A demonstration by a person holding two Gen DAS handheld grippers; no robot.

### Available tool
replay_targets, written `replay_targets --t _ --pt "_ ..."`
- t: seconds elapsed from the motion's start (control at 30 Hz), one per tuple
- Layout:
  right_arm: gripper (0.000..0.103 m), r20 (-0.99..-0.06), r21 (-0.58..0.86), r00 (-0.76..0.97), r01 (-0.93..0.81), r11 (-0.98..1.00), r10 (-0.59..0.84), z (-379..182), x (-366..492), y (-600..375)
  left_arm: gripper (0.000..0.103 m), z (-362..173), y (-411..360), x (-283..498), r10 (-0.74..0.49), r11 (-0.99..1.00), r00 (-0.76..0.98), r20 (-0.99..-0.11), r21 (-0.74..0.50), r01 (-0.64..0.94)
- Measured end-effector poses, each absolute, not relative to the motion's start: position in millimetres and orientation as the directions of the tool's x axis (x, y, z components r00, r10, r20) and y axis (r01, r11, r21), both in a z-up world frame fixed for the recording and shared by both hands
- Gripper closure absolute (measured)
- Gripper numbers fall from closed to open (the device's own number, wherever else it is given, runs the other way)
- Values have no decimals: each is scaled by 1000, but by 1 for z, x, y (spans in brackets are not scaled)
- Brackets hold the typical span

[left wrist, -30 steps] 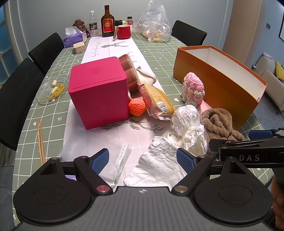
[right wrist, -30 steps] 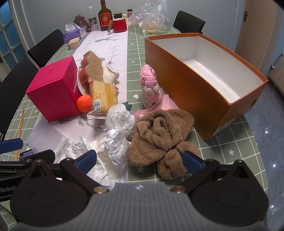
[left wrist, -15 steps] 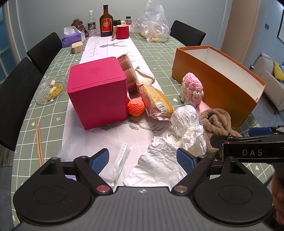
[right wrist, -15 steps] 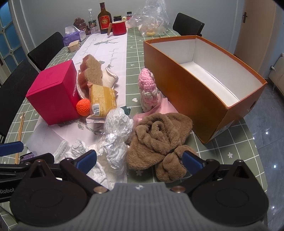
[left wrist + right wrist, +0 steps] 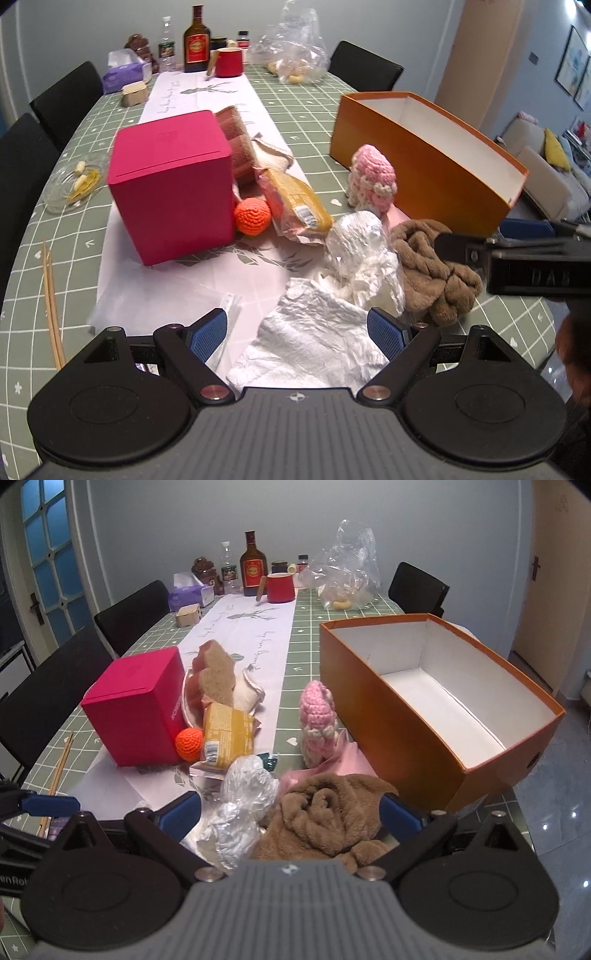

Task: Organize soft objects
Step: 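Grasp the white crumpled tissue with the left tool while the right tool grasps the brown towel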

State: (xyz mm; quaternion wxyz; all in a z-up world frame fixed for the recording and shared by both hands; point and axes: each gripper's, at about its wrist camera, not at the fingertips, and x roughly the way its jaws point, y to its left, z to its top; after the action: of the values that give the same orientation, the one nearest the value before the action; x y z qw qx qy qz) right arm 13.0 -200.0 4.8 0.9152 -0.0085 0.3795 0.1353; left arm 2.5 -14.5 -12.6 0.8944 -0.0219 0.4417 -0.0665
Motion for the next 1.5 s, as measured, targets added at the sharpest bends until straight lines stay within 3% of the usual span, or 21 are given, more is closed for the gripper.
replay_targets --t 0.1,0.33,0.53,0.87,1.13,1.27,1.5 --pt "3 -697 93 676 -249 964 241 1 14 -208 10 -18 -19 -1 -153 987 602 -783 -93 129" --pt "3 -665 96 697 -274 957 267 -8 5 -230 13 -49 -33 -12 -112 993 575 -810 -69 97" --pt "3 -708 115 648 -288 951 282 -27 4 -239 18 -71 -51 -23 -96 994 555 -826 -47 100" --pt "3 -714 186 591 -358 915 376 -42 5 -234 18 -81 -80 -22 -108 984 571 -814 -6 177" --pt "4 -703 -14 614 -516 857 358 -46 13 -216 18 -99 -82 -16 -94 983 585 -805 18 182" --pt "20 -764 0 551 -521 853 336 -61 30 -223 15 -102 -88 -20 -81 976 613 -786 63 209" --pt "20 -770 -13 540 -547 837 341 -67 34 -228 10 -104 -87 -24 -82 973 638 -766 78 219"
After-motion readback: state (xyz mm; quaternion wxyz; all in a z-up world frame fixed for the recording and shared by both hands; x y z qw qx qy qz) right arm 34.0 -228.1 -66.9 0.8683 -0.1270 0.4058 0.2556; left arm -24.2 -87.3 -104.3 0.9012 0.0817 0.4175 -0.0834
